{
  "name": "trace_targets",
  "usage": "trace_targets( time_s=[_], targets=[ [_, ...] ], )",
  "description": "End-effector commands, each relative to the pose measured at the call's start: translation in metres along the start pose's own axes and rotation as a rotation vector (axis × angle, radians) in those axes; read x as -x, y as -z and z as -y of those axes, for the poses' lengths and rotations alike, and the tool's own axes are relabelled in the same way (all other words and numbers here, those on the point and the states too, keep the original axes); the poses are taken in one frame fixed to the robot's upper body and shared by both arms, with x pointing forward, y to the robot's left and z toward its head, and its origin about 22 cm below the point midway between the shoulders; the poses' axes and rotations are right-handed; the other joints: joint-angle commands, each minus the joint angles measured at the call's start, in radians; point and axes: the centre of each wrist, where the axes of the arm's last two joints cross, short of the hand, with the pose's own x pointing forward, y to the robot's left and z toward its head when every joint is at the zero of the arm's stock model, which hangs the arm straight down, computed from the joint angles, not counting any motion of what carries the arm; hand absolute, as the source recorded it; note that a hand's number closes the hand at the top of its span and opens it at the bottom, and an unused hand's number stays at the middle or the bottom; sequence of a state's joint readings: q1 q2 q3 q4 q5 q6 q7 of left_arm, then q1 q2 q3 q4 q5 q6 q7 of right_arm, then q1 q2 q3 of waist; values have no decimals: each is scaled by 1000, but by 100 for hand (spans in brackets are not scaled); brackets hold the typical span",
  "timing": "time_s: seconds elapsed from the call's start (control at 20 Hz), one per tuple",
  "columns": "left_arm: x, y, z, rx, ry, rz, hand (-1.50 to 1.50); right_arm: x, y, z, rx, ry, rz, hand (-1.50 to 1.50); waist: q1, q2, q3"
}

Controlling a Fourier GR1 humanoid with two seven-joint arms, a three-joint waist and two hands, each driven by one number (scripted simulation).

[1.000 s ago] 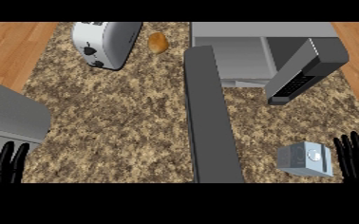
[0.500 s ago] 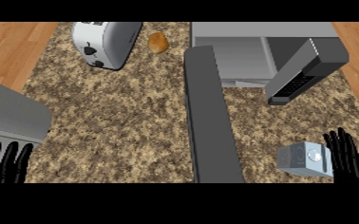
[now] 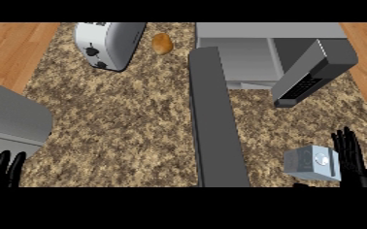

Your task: Pick up the milk, place it into the microwave and close the microwave

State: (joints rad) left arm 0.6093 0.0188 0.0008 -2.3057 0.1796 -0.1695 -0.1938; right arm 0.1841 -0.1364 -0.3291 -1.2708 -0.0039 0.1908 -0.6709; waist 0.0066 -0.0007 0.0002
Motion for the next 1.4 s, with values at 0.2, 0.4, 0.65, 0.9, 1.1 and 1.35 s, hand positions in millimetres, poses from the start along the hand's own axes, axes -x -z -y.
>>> trace_targets(
  time_s=[0.2,0.4,0.65,0.9,1.1,1.35],
  targets=[
    [7,8,0,-7,0,2,-150,40,4,19,66,-120,-45,-150,1,1,1],
    [12,-4,-2,-3,-6,-3,-150,43,18,34,41,-35,-60,-150,4,1,0],
    [10,0,4,5,-18,-14,-150,50,-5,24,-265,225,-82,-150,6,2,2],
    [12,2,-5,-22,-18,-12,-150,51,-12,0,-299,359,19,150,-8,0,0],
    [7,-2,-5,2,-30,-29,-150,48,3,-7,-139,51,141,150,-1,0,1],
    [11,-4,-12,-11,-16,-36,-150,32,30,-28,-77,177,162,150,-2,-1,0]
  ],
)
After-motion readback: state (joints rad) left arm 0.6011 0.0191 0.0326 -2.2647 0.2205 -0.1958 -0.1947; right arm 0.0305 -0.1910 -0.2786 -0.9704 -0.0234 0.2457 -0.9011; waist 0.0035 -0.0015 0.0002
